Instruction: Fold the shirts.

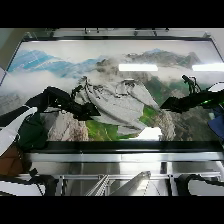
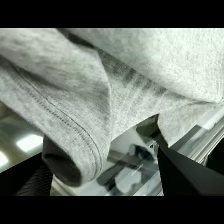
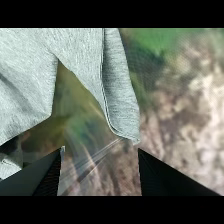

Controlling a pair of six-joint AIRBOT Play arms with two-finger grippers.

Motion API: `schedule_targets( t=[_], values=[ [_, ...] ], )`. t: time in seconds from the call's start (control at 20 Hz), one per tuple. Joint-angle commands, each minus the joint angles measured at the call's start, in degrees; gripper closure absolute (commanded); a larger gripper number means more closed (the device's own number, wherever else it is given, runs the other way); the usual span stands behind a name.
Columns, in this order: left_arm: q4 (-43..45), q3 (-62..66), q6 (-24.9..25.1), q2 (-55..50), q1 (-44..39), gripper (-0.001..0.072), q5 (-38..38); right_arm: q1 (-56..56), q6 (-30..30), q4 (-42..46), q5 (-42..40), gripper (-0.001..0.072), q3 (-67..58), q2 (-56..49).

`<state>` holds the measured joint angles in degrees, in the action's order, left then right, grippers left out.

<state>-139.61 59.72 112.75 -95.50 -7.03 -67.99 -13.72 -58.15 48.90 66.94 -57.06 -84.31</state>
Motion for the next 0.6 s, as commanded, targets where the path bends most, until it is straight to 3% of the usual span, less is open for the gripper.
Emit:
schedule_targets(
  t=[0.0,0.1,0.3,0.55],
  values=[
    [1.6,0.8,2.3,1.3,3.6,0.0012,-8.6,0.1,-0.4,0.0,-0.1,0.0184,0.0,0.0],
    [3.6,-3.0,2.3,5.3,7.2,0.0012,-5.0,0.1,-0.4,0.0,-0.1,0.0184,0.0,0.0],
    [-0.7,-9.8,3.7,9.0,12.6,0.0012,4.4,0.1,-0.4,0.0,-0.5,0.0186,0.0,0.0],
    [-1.8,-10.2,4.3,9.0,7.6,0.0013,11.7,0.1,-0.9,-0.1,-0.5,0.0191,0.0,0.0]
  ],
)
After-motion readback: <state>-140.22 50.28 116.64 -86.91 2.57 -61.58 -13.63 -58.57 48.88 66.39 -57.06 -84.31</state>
